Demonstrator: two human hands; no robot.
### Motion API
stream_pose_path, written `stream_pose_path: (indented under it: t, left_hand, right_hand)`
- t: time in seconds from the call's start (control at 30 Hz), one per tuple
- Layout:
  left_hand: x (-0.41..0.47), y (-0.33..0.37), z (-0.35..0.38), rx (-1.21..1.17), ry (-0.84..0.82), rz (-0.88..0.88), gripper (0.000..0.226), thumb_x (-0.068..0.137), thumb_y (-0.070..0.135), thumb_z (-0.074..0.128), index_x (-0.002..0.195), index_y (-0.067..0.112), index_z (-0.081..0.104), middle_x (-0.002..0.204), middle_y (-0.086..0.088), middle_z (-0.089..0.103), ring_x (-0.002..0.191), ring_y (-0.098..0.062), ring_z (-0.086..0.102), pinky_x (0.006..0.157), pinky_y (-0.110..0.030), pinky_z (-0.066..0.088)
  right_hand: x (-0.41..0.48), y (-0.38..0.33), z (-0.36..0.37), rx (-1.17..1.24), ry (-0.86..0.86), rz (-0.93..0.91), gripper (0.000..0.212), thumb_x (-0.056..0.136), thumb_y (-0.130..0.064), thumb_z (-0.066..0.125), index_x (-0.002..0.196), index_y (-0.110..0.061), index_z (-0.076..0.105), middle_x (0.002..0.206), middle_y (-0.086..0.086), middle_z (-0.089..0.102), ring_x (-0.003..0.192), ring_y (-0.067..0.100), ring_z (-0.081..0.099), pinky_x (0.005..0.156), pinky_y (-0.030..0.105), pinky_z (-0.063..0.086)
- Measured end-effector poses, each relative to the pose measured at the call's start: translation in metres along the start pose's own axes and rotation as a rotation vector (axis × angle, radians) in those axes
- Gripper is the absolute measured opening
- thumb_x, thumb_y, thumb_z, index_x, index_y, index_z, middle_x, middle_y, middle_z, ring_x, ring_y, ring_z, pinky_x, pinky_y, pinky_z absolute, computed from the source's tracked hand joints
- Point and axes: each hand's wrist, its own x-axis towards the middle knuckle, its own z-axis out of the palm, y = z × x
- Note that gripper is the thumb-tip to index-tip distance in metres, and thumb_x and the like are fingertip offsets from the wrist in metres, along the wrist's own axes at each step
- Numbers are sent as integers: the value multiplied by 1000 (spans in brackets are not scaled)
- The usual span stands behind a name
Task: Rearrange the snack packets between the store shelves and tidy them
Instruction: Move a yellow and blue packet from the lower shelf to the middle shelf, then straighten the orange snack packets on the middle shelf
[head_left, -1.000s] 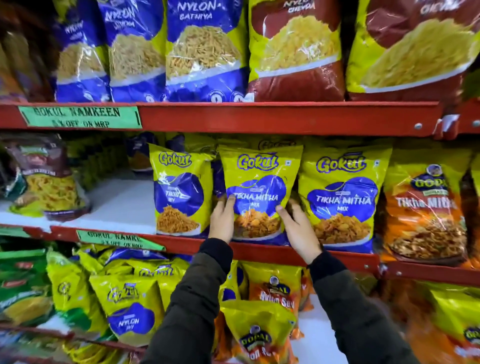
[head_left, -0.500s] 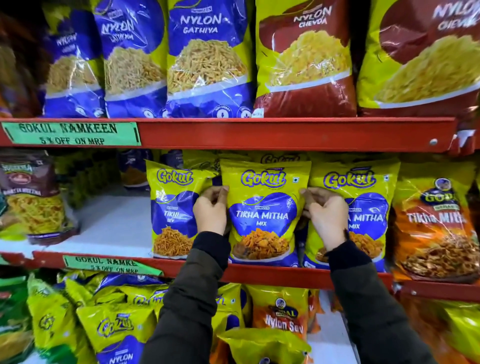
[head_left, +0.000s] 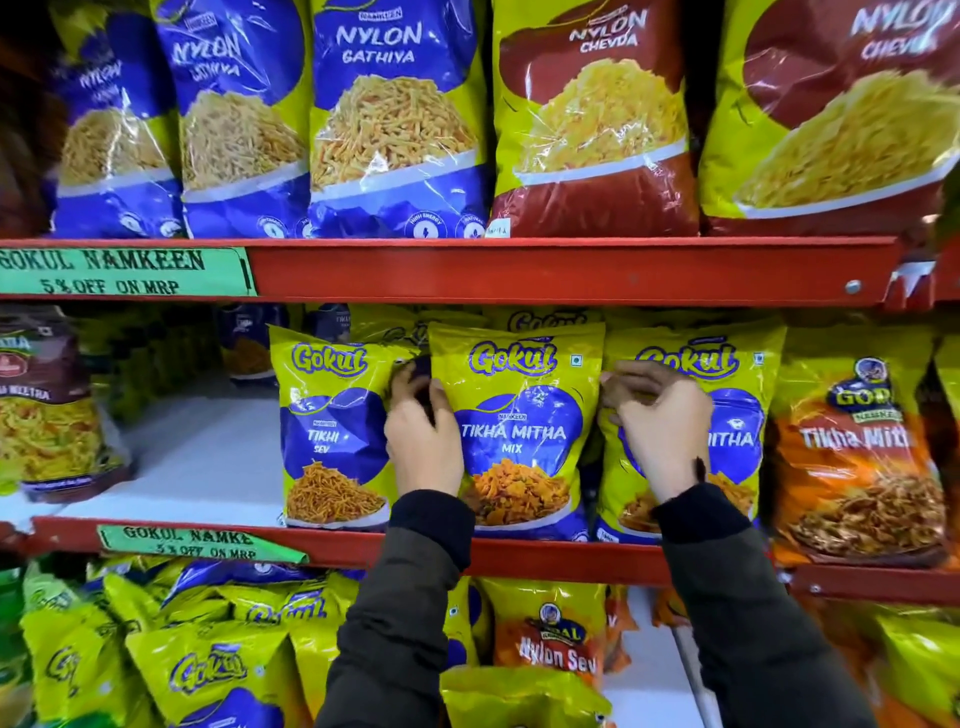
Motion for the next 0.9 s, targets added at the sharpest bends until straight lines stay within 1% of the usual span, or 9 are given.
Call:
stream_pose_path:
  t: [0.1, 0.27, 0.4, 0.53, 0.6, 0.67, 0.7, 0.83, 0.9]
  left_hand:
    - [-19, 10, 4, -8, 29, 129, 41, 97, 21, 48, 135, 9, 45, 135, -11, 53, 127, -27, 48, 104, -34, 37]
    - [-47, 45, 26, 24, -25, 335, 35, 96, 24, 47, 130, 18, 49, 129, -2, 53, 124, -19, 47, 107, -33, 36]
    - [-70, 72, 59, 11, -63, 376, 29, 95, 20, 48, 123, 19, 54, 125, -1, 55, 120, -20, 48, 105, -45, 38]
    - [-108, 103, 102, -14, -56, 419, 24, 95, 20, 49, 118, 21, 55, 116, -2, 56, 112, -19, 49, 100, -41, 41]
    - [-127, 121, 124, -31, -93, 454, 24, 95, 21, 48, 118, 21, 57, 115, 1, 58, 112, -17, 51, 101, -36, 41]
    - [-145, 138, 144, -45, -132, 460, 23, 95, 22, 48, 116, 24, 58, 115, 4, 59, 112, -16, 53, 100, -33, 41]
    - [-157, 148, 157, -53, -154, 460, 23, 95, 22, 48, 115, 25, 58, 115, 6, 59, 111, -16, 54, 98, -31, 40]
    - [-198, 180, 203, -119, -252, 488, 22, 97, 22, 45, 114, 23, 59, 112, 7, 60, 107, -10, 53, 94, -25, 39]
    - [-223, 197, 231, -207, -308, 453, 23, 99, 24, 43, 115, 21, 60, 112, 6, 63, 107, -9, 55, 95, -20, 40]
  right_hand:
    - [-5, -5, -14, -14, 44, -99, 11, 78, -44, 62, 88, -40, 67, 85, -9, 78, 74, 18, 77, 70, 47, 63]
    - [-4, 0, -45, 78, 82, -175, 7, 82, -45, 64, 87, -48, 68, 85, -10, 76, 75, 21, 77, 67, 51, 63]
    - [5, 10, -85, 63, 114, -197, 9, 85, -43, 65, 90, -44, 72, 83, -11, 76, 73, 20, 77, 64, 51, 63]
    - [19, 22, -137, 81, 108, -172, 12, 84, -38, 63, 84, -46, 72, 84, -6, 75, 75, 29, 77, 61, 52, 63]
    - [29, 29, -166, 71, 127, -175, 11, 85, -34, 65, 84, -42, 72, 84, -3, 75, 75, 26, 77, 58, 39, 63]
    - [37, 37, -194, 40, 155, -194, 8, 87, -30, 66, 89, -35, 73, 85, -2, 76, 71, 16, 76, 54, 23, 60]
    - [42, 42, -213, 15, 169, -198, 8, 88, -31, 66, 91, -32, 74, 84, -4, 76, 70, 12, 76, 56, 22, 60]
    - [59, 65, -273, -71, 224, -178, 19, 90, -35, 64, 98, -22, 75, 88, -2, 76, 76, 17, 75, 67, 38, 63]
    - [69, 79, -307, -126, 269, -204, 19, 91, -31, 65, 101, -18, 75, 92, 0, 76, 85, 20, 74, 76, 38, 60]
